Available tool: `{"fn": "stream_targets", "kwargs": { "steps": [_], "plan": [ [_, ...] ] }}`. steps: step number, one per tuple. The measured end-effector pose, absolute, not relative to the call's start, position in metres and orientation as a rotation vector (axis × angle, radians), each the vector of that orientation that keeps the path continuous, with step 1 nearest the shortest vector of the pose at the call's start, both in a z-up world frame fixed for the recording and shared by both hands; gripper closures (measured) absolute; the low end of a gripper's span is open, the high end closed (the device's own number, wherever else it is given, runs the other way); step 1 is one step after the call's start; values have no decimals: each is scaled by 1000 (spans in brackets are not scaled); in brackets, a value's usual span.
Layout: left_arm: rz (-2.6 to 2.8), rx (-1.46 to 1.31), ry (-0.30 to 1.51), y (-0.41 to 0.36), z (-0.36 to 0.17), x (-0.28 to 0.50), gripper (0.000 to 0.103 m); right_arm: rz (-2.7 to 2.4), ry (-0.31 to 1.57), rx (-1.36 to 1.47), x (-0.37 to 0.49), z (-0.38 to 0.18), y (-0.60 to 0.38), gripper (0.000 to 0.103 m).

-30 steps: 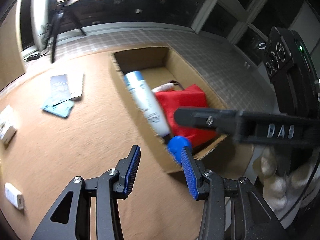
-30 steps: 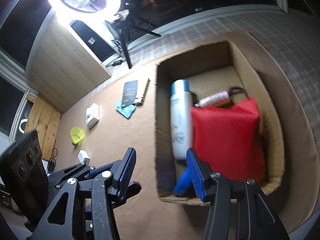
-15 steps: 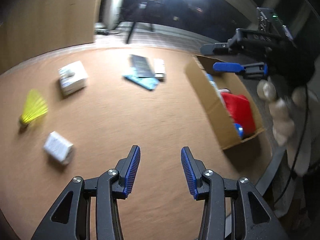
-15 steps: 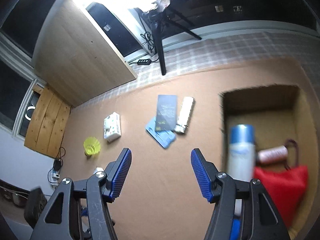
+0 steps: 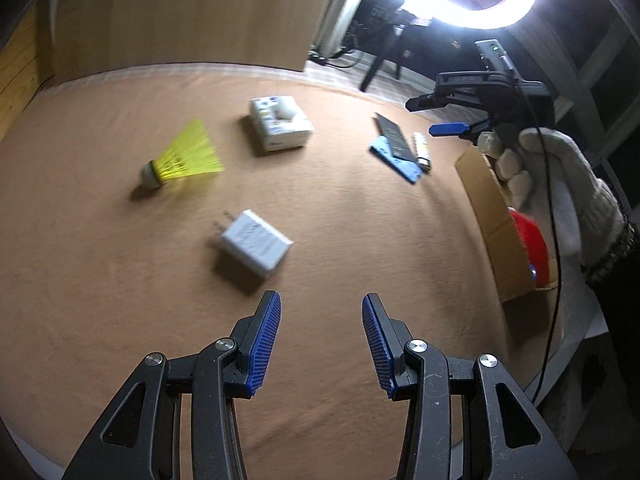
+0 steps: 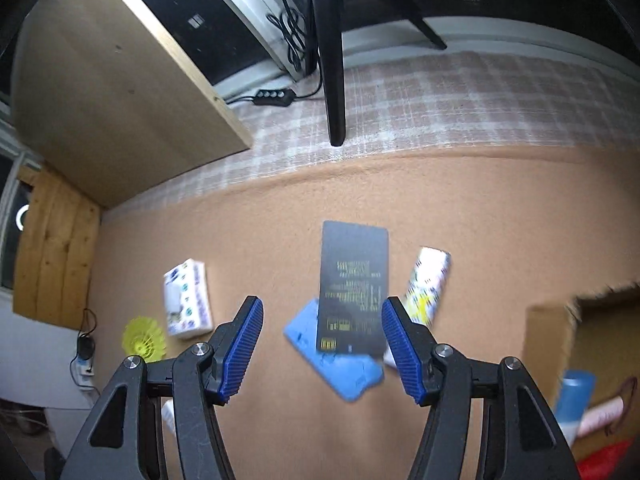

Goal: Organize objects
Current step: 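Move the right tool to the black card and grasp its edge, then carry the black card with the right tool into the box and release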

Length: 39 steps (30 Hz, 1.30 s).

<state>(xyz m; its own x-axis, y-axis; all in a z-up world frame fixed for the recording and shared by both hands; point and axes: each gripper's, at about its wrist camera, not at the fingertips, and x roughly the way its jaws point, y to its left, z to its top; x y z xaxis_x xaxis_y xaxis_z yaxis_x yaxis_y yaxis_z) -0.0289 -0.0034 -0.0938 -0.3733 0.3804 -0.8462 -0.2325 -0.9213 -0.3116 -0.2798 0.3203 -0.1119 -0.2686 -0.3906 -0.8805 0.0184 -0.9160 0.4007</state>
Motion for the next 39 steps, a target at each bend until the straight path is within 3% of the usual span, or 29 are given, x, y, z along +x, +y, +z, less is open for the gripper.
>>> {"fn": "stream_targets", "kwargs": {
  "steps": [14,31,36,39],
  "plan": [
    [2331,-1509,-217,-23,-99,-37,57,-2315,-262,1850,-310,-136,296,45],
    [2322,-1517,-226,-22,-101,-41,57,-2328,-158,1887,-308,-146,284,45],
    [2316,-1515,-233,-19,-100,-42,57,-2356,-108,1888,-308,-146,279,57],
    [2316,-1515,-233,-16,-100,-41,57,-2363,-89,1883,-307,-146,277,57]
  ]
}}
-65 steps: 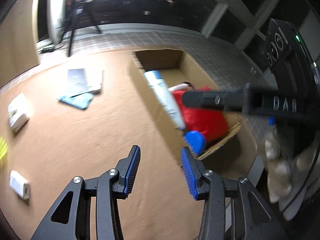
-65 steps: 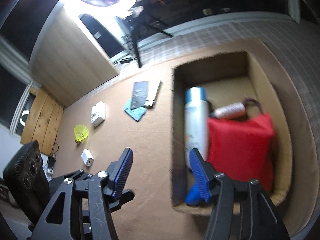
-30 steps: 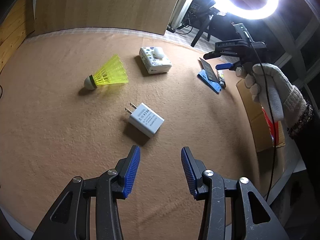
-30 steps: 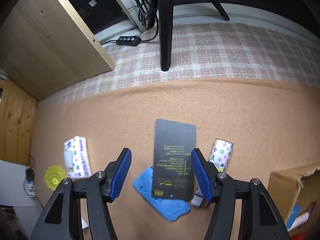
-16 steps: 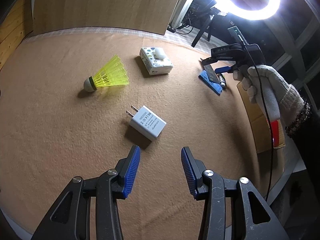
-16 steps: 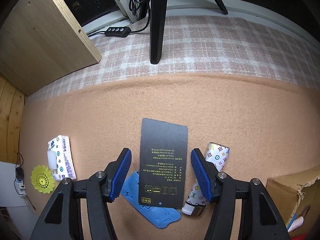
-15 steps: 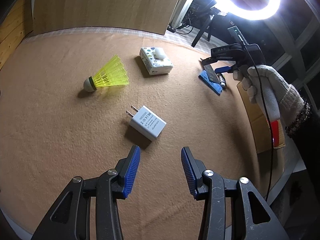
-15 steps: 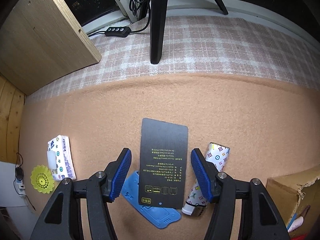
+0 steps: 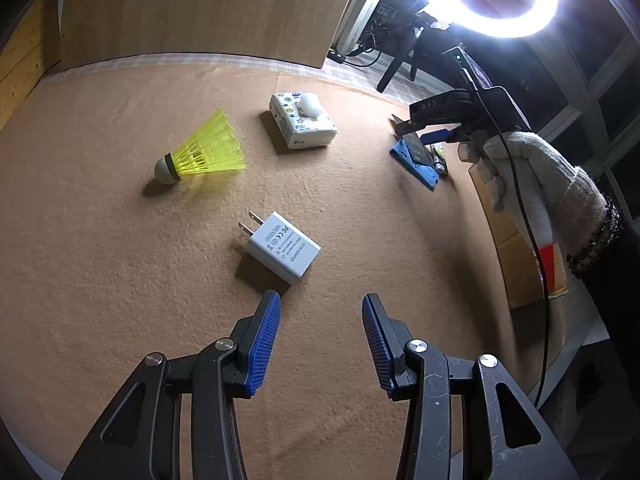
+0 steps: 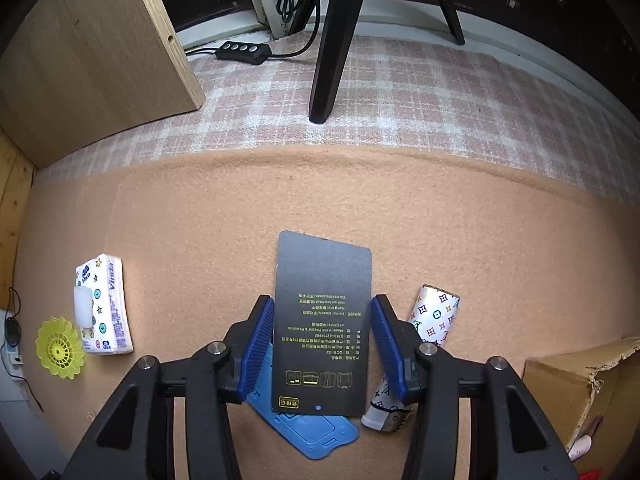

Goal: Organize objects
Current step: 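Carry the black card with the right tool into the box and release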

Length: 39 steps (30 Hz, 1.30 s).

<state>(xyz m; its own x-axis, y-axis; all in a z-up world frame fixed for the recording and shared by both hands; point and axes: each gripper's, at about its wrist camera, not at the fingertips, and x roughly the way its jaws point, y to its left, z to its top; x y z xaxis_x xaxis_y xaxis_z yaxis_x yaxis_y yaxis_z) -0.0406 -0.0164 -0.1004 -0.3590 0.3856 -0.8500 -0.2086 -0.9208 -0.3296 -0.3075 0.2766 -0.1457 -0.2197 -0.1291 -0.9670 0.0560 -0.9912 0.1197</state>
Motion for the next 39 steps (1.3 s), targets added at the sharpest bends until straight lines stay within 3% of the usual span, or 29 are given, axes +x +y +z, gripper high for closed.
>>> {"fn": "stream_targets", "kwargs": {
  "steps": [9,24,39],
  "plan": [
    [2323,-1506,-238,-12,-98,-42,57,-2370,-156,1841,-297,-133,282,57],
    [2295,-1457,-200,20,-86,-47,57,-2414,-230,1638,-241,-59,319,57],
    [2213,-1419,-99,85,-83,-38,57,-2585,-320,1583,-140,-37,437,57]
  ]
}}
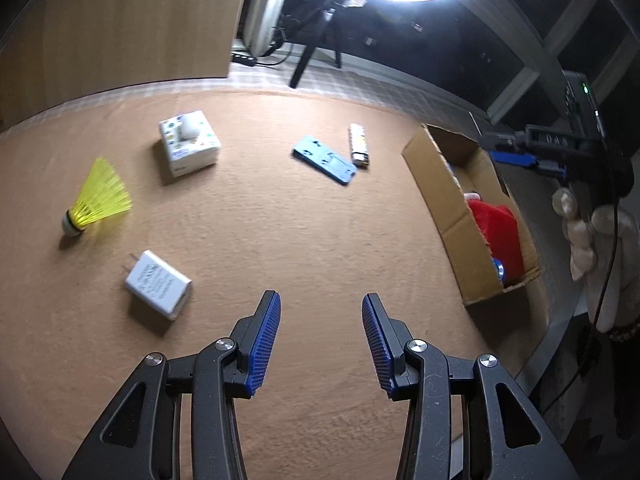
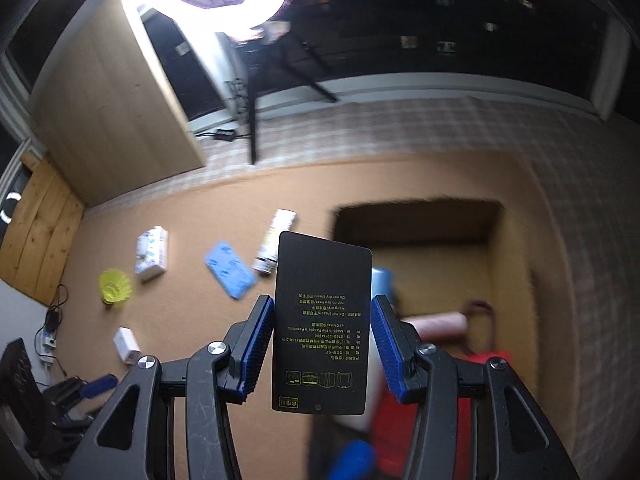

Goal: Organize objects
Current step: 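Carry the black card with the right tool into the box and release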

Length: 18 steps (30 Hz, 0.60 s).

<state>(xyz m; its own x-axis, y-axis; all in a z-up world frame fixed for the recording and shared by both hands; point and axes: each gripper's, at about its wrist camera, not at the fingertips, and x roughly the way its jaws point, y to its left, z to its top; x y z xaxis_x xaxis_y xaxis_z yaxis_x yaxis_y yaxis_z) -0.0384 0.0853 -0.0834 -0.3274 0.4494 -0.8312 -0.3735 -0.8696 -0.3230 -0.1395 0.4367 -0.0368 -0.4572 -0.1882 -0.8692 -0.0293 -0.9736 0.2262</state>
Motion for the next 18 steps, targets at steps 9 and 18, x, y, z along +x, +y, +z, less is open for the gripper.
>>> {"fn": "stream_targets", "kwargs": {
  "steps": [9,18],
  "plan": [
    [2192,-1415,-61,107,-83,-33,57,-2665,-383,1653,-114,-51,496,57],
    [2194,-1429,-58,104,-85,-26,57,-2676,-379,1679,-102,-60,500,56]
  ]
}}
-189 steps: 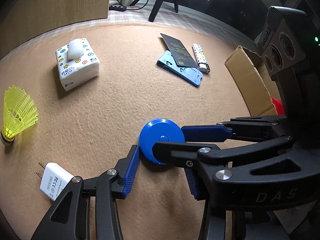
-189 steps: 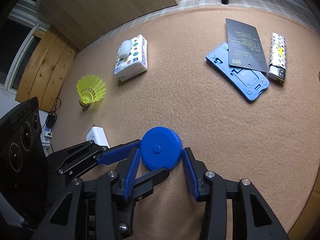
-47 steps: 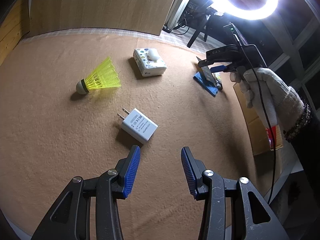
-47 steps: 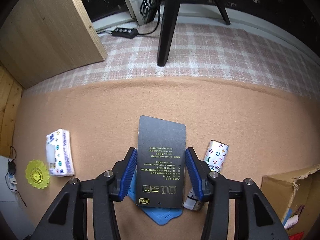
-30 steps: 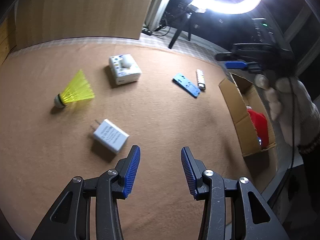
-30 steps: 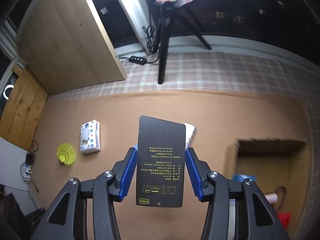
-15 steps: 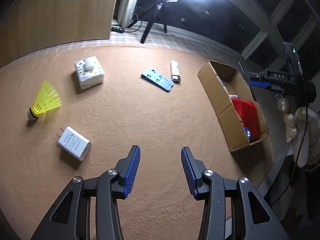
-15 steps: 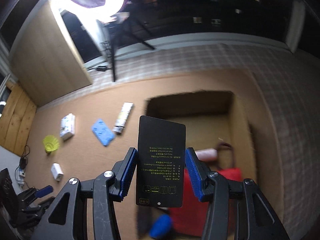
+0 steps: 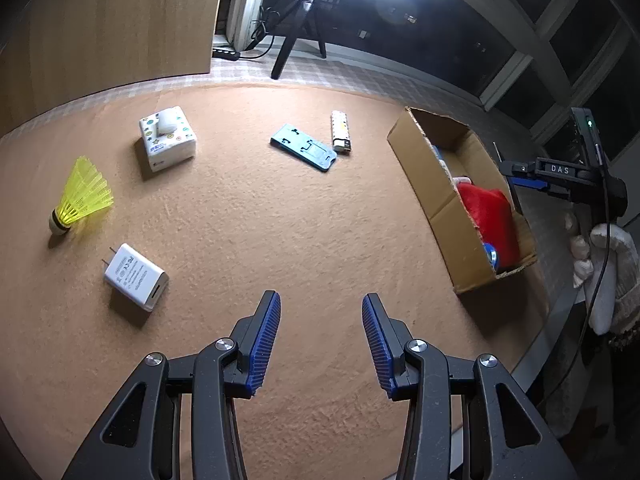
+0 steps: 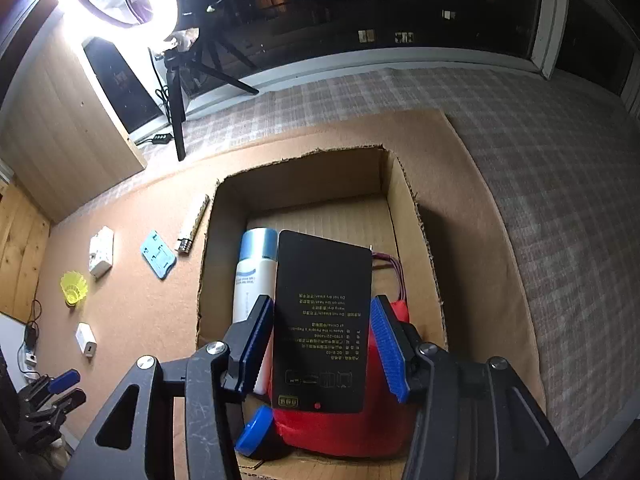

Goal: Organize objects
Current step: 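Carry the black card with the right tool into the box and release, then move the left tool to the Vinda tissue pack and grasp it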

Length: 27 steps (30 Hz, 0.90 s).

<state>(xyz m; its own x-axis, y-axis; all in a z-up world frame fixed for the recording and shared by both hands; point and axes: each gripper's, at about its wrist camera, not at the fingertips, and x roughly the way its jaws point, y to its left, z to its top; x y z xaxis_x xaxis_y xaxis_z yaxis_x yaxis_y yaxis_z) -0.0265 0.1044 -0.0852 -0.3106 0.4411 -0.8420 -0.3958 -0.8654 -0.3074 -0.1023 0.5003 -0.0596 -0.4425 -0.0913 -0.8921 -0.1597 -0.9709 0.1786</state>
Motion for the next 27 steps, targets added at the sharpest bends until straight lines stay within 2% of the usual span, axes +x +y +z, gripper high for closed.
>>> {"fn": "stream_targets", "kwargs": {
  "steps": [5,20,27],
  "plan": [
    [2206,-1434,-66,95,-85,-26,57,2610,367,-1637,-102,-61,495,51],
    [2287,-1448,-115,49,-80,-41,57,2742,451,-1671,-109,-48,446,51],
    [2384,-1419,-87,30,-65,-81,57,2795,530,-1713,-122,-47,416,51]
  ]
}}
